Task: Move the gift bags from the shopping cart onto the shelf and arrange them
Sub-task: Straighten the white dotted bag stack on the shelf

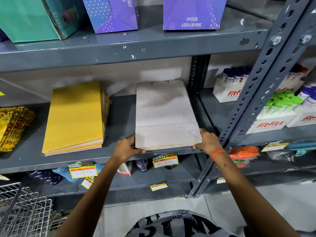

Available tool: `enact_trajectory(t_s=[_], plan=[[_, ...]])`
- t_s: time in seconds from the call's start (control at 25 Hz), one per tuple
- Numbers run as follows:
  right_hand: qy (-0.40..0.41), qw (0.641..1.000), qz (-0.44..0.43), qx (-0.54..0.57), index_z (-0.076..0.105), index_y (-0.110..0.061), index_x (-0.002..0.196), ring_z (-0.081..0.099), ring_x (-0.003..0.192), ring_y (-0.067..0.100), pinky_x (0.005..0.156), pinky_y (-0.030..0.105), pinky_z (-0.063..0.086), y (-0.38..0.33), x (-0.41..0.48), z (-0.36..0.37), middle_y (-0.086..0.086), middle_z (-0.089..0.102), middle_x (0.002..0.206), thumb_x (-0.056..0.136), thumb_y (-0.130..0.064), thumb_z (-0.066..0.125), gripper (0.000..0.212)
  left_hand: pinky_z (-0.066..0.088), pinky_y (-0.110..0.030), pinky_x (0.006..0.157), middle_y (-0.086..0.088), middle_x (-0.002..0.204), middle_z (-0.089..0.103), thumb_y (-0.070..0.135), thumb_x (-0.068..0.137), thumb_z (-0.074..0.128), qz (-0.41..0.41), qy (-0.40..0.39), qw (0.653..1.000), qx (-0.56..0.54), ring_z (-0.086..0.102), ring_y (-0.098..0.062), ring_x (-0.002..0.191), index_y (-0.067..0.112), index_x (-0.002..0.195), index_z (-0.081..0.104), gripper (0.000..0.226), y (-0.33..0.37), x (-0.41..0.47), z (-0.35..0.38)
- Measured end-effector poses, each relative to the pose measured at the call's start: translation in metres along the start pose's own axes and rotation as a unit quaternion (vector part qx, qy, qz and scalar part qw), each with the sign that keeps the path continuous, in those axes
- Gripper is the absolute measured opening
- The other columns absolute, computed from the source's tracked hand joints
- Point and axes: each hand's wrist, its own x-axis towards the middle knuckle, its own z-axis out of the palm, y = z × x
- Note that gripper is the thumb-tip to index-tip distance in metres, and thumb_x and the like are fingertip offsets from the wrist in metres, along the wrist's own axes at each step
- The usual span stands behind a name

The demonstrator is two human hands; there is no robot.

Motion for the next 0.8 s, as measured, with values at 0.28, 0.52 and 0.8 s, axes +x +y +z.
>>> enact_trajectory(t_s=[0.28,0.52,0.8], plan=[[-0.015,0.999,-0.013,-0.032,0.053,-0.002,0.117,0.059,0.110,0.032,0.091,0.036,0.049,0.000,0.002,-0.007,0.018,0.064,0.118,0.079,0.001,0.062,0.039,0.048,-0.033,0.103,-0.004,0.129,0.064,0.009,0.066,0.082,-0.015,0.010,0.999,-0.048,0.063,-0.015,0.114,0.014,0.133,0.050,0.074,-0.001,0.000,0.001],[0.004,1.000,0.006,0.003,0.057,0.000,0.113,0.058,0.111,0.034,0.091,0.035,0.048,0.000,-0.004,-0.002,0.019,0.064,0.116,0.084,0.001,0.052,0.029,0.047,-0.038,0.105,-0.002,0.127,0.064,0.004,0.066,0.081,-0.017,0.030,0.997,-0.067,0.062,-0.016,0.114,0.010,0.134,0.050,0.075,-0.007,-0.003,0.007],[-0.003,0.998,-0.004,0.066,0.058,0.000,0.116,0.059,0.109,0.033,0.092,0.036,0.048,0.003,-0.008,-0.006,0.019,0.065,0.117,0.086,-0.001,0.049,0.031,0.046,-0.041,0.106,-0.003,0.126,0.064,0.004,0.067,0.081,-0.015,0.035,0.996,-0.075,0.062,-0.018,0.115,0.009,0.133,0.050,0.073,-0.007,-0.003,0.008]])
